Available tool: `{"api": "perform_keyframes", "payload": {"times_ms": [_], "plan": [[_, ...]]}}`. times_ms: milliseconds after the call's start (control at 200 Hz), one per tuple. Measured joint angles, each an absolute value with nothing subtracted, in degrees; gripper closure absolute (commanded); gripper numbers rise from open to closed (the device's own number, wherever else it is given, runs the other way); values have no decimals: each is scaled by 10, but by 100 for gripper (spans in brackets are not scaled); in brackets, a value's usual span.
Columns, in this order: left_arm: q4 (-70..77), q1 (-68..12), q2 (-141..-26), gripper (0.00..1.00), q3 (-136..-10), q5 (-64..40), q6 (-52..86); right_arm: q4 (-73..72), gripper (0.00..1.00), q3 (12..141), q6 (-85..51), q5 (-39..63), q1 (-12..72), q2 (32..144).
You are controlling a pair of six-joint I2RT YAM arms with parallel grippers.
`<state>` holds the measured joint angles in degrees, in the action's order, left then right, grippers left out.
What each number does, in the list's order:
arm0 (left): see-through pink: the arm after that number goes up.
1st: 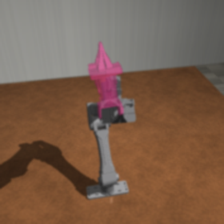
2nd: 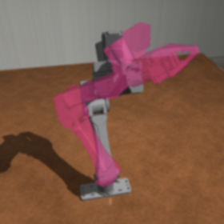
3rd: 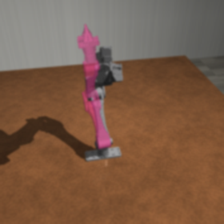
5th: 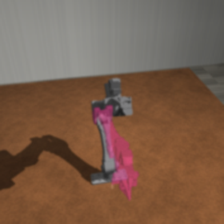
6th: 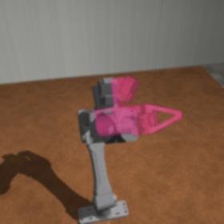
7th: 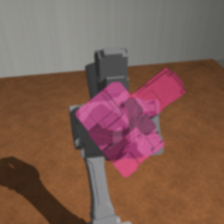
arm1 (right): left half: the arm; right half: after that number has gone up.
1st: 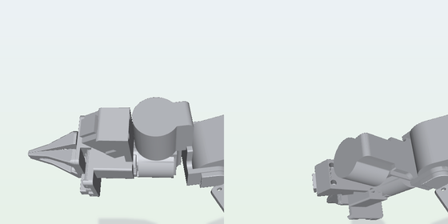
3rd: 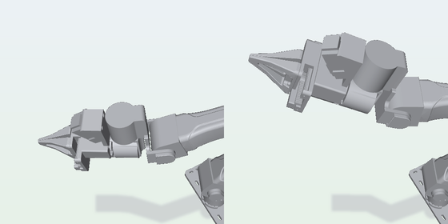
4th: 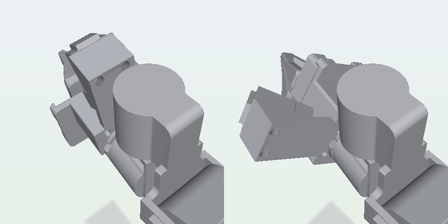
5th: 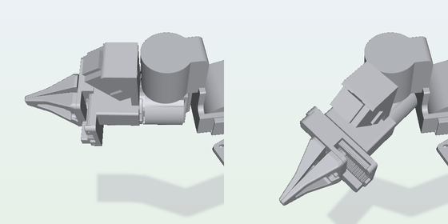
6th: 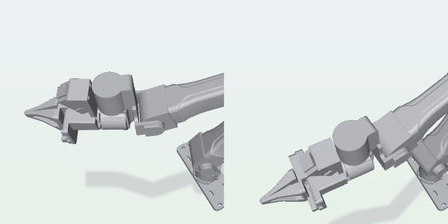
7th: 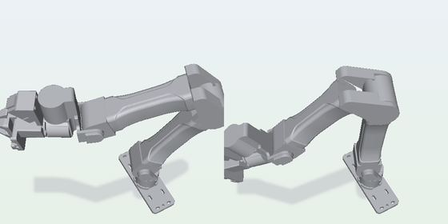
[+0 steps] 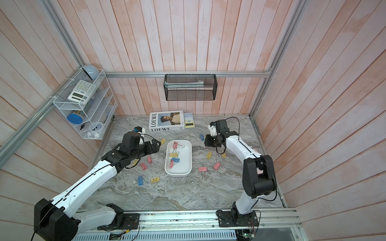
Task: Take out the binder clips from the storage box
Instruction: Place the binder clip at the center of the board.
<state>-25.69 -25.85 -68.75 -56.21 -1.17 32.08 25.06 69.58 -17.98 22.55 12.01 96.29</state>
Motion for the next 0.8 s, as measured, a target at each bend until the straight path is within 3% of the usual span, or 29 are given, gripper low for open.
{"api": "perform_keyframes", "payload": {"times_ms": [235, 660, 710, 800], "plan": [[-257, -263, -687, 0, -564, -10, 324, 194, 100, 700, -288, 304, 22, 1038], [-260, -267, -682, 0, -564, 2, 328, 114, 100, 724, -399, 406, -42, 1158], [-262, -267, -681, 0, -564, 4, 328, 104, 96, 730, -408, 421, -44, 1169], [-262, -267, -681, 0, -564, 5, 329, 91, 76, 743, -420, 436, -45, 1181]]}}
